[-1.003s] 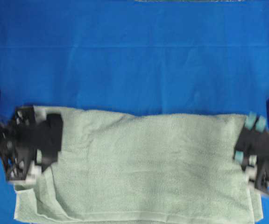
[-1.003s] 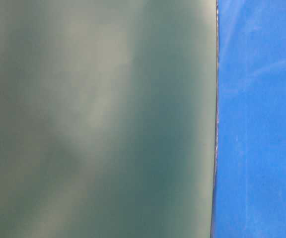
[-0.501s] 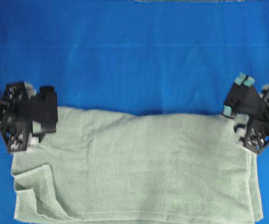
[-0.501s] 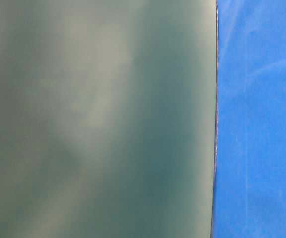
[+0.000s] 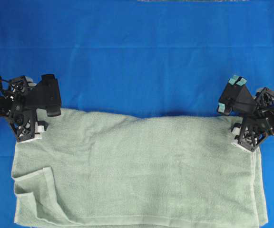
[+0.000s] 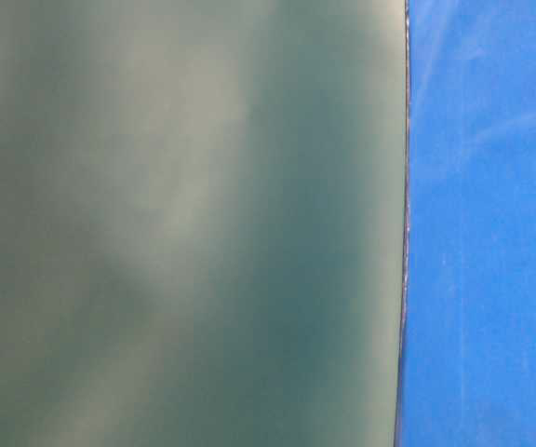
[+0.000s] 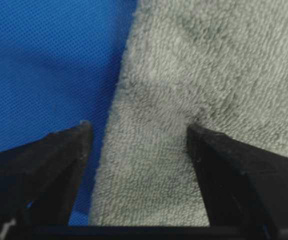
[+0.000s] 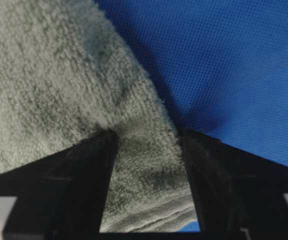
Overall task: Fold a bath towel.
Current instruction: 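Grasp the folded edge corners with both grippers, then lift the folded towel and swing it diagonally, right gripper toward far right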
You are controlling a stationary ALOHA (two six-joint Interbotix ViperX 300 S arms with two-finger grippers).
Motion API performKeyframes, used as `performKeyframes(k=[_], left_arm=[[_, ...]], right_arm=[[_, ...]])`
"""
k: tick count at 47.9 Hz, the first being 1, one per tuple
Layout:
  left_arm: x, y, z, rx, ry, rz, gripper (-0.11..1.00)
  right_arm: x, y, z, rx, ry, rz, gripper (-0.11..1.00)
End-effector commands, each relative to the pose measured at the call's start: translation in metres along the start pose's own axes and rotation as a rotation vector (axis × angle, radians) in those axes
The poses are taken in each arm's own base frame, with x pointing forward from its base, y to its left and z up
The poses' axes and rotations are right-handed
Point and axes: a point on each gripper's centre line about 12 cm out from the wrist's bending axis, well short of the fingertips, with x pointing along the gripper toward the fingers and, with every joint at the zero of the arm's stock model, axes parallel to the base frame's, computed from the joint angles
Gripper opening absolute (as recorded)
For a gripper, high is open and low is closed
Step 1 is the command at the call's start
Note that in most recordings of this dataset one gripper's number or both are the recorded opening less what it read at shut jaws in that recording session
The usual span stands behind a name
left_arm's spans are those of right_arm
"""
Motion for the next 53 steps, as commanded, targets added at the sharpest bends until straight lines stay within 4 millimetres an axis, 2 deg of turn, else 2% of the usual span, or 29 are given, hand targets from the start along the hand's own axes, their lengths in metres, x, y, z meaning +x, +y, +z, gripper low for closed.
performKeyframes(k=[1, 3, 5, 9, 11, 15, 22, 27, 32, 45, 49, 53], left_arm=[[0.001, -0.001, 0.006, -0.011, -0.006, -0.004, 0.71], [0.002, -0.001, 0.006, -0.013, -0.001, -0.003, 0.67], [0.001, -0.001, 0.006, -0.011, 0.002, -0.002, 0.59], [0.001, 0.000, 0.004, -0.015, 0.018, 0.004, 0.36], [0.001, 0.000, 0.003, -0.017, 0.025, 0.007, 0.26], [-0.001, 0.001, 0.002, -0.021, 0.040, 0.016, 0.11], [-0.013, 0.003, 0.007, -0.027, 0.046, 0.034, 0.10], [-0.037, 0.003, 0.020, -0.052, 0.042, 0.047, 0.10], [-0.067, 0.002, 0.031, -0.073, 0.038, 0.052, 0.10], [-0.182, -0.015, 0.059, -0.061, -0.119, -0.014, 0.10], [-0.209, -0.019, 0.063, -0.073, -0.169, -0.046, 0.10], [-0.232, -0.025, 0.067, -0.104, -0.210, -0.083, 0.10]], right_arm=[[0.003, -0.002, -0.001, 0.009, 0.008, -0.007, 0.55], [0.003, -0.002, -0.001, 0.009, 0.009, -0.008, 0.51], [0.003, -0.002, 0.000, 0.011, 0.010, -0.010, 0.43], [0.002, -0.002, 0.000, 0.013, 0.008, -0.007, 0.20], [0.001, -0.001, 0.000, 0.014, 0.004, -0.002, 0.13], [-0.003, 0.000, 0.003, 0.020, -0.012, 0.013, 0.13], [-0.019, 0.003, 0.011, 0.035, -0.053, 0.038, 0.13], [-0.040, 0.003, 0.021, 0.053, -0.085, 0.036, 0.13], [-0.074, 0.003, 0.033, 0.064, -0.126, 0.023, 0.13], [-0.173, -0.008, 0.054, 0.071, -0.312, 0.016, 0.13], [-0.202, -0.018, 0.059, 0.074, -0.393, -0.010, 0.13], [-0.220, -0.028, 0.065, 0.077, -0.473, -0.040, 0.13]])
